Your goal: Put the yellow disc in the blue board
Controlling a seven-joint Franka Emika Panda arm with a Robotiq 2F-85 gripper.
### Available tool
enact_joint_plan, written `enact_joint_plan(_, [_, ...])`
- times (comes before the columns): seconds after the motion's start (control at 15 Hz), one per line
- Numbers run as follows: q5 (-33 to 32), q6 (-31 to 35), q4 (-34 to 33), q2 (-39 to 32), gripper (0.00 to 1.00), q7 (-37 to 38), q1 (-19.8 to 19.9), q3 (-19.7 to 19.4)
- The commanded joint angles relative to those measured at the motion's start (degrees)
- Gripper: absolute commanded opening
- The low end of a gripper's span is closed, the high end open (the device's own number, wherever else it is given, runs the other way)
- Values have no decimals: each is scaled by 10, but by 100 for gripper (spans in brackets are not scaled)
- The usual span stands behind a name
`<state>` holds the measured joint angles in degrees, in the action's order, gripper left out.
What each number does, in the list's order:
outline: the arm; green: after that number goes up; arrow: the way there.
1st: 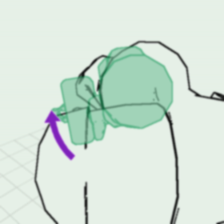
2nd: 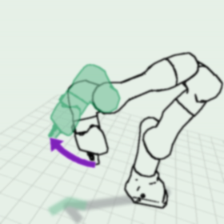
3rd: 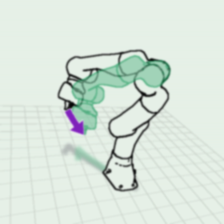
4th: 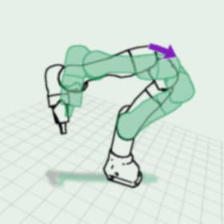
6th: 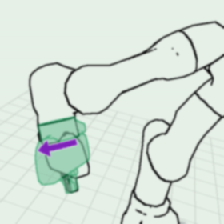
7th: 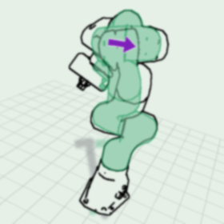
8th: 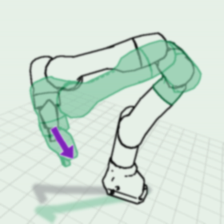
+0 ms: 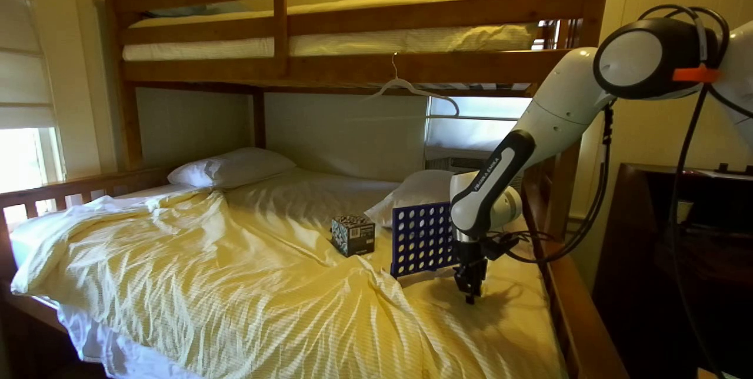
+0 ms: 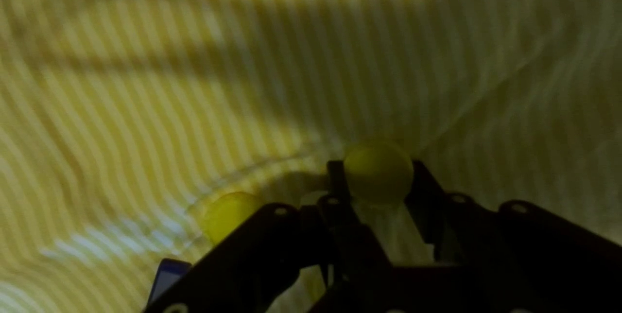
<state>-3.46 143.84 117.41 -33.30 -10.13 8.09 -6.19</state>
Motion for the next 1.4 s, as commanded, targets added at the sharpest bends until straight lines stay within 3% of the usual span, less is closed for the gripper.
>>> enact_joint_plan(0.0, [-12, -15, -5, 5, 10, -5, 4, 2])
enact_joint_plan(0.47, [57, -22, -18, 7, 10, 14, 27, 28])
enact_joint_plan(0.53, [67, -21, -20, 6, 18, 17, 29, 31])
enact_joint_plan(0.67, [82, -18, -23, 5, 61, 21, 30, 34])
enact_joint_plan(0.8, [89, -16, -26, 4, 65, 25, 29, 35])
enact_joint_plan(1.13, [91, -12, -30, -1, 98, 28, 27, 36])
enact_joint_plan(1.33, [87, -12, -35, -6, 100, 29, 25, 35])
